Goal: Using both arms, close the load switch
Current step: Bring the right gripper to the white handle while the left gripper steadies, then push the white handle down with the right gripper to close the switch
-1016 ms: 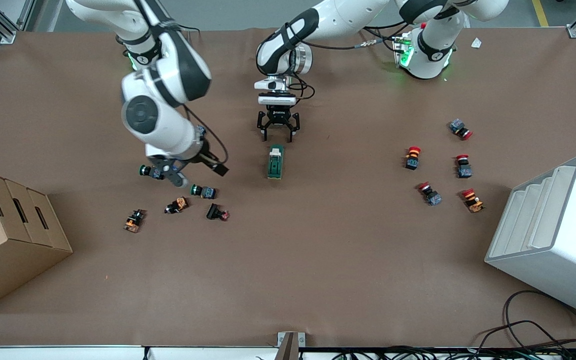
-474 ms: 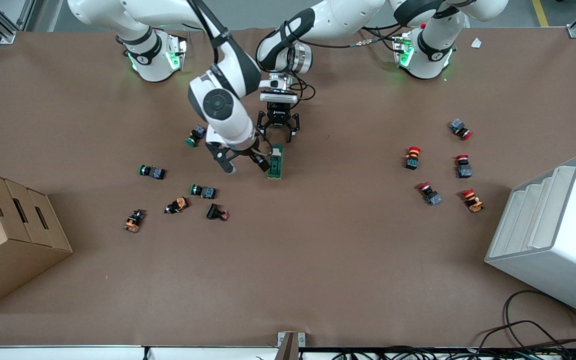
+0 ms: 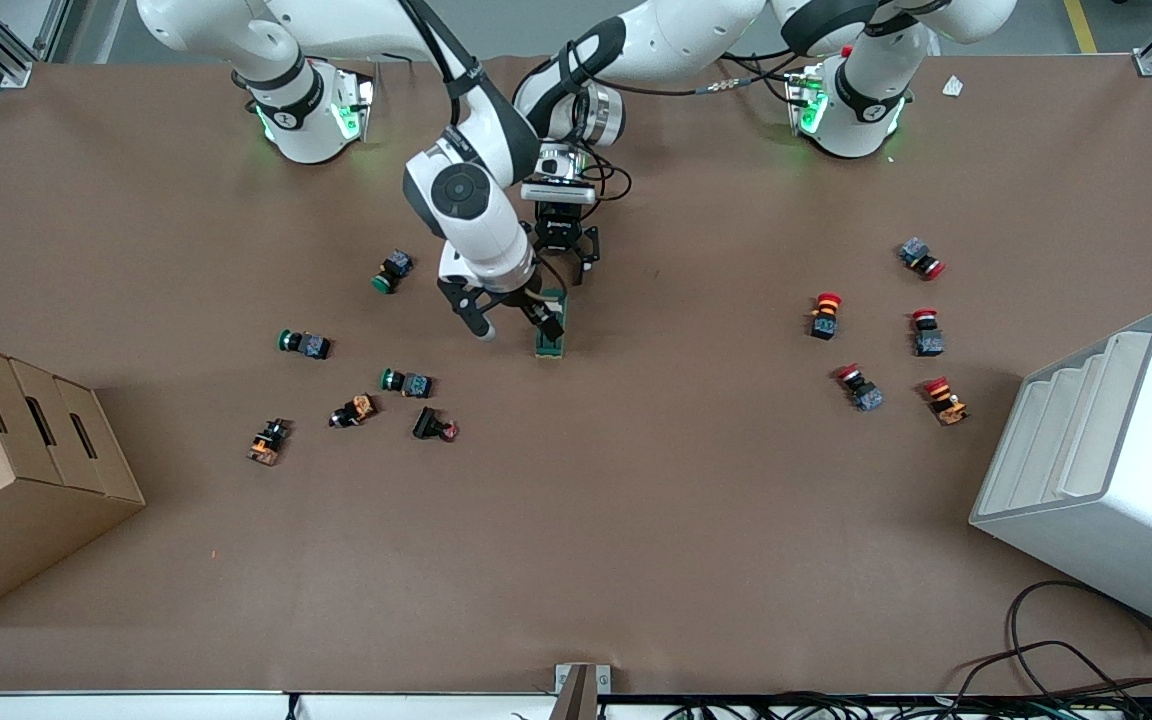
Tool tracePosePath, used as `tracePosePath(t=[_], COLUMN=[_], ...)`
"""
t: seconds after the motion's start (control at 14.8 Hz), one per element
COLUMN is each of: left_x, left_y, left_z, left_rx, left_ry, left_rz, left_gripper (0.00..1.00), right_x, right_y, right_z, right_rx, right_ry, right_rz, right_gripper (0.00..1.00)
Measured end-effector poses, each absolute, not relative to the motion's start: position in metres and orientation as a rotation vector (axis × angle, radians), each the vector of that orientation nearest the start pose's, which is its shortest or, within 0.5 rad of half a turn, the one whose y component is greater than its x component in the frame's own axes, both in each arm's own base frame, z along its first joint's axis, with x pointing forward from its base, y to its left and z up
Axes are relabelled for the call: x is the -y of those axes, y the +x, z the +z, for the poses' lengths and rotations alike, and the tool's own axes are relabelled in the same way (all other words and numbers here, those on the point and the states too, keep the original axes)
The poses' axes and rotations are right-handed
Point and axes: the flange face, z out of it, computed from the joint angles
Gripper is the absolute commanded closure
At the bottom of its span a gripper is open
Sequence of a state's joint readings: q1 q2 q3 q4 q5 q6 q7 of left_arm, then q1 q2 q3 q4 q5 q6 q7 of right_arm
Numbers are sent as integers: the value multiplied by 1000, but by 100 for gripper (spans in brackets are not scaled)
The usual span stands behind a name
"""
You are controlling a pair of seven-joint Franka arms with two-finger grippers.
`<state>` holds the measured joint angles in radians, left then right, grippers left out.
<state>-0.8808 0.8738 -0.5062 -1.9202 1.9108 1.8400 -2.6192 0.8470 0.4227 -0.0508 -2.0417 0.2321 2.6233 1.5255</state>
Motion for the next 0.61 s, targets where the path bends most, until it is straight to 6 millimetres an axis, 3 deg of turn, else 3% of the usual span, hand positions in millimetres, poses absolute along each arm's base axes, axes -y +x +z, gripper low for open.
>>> tracePosePath(t=[0.27,0.61], left_x=[558,559], left_y=[176,176], left_z=[69,69], left_rx=[-113,-114], left_ry=[-2727,-2725], left_rz=[-1708,-1711], left_gripper=[1,2], right_x=[-450,-456], right_y=[409,400], right_z=[242,225], right_rx=[-1210,-1137], right_ry=[-2679,-2712], right_rz=[36,19], right_gripper=[0,0])
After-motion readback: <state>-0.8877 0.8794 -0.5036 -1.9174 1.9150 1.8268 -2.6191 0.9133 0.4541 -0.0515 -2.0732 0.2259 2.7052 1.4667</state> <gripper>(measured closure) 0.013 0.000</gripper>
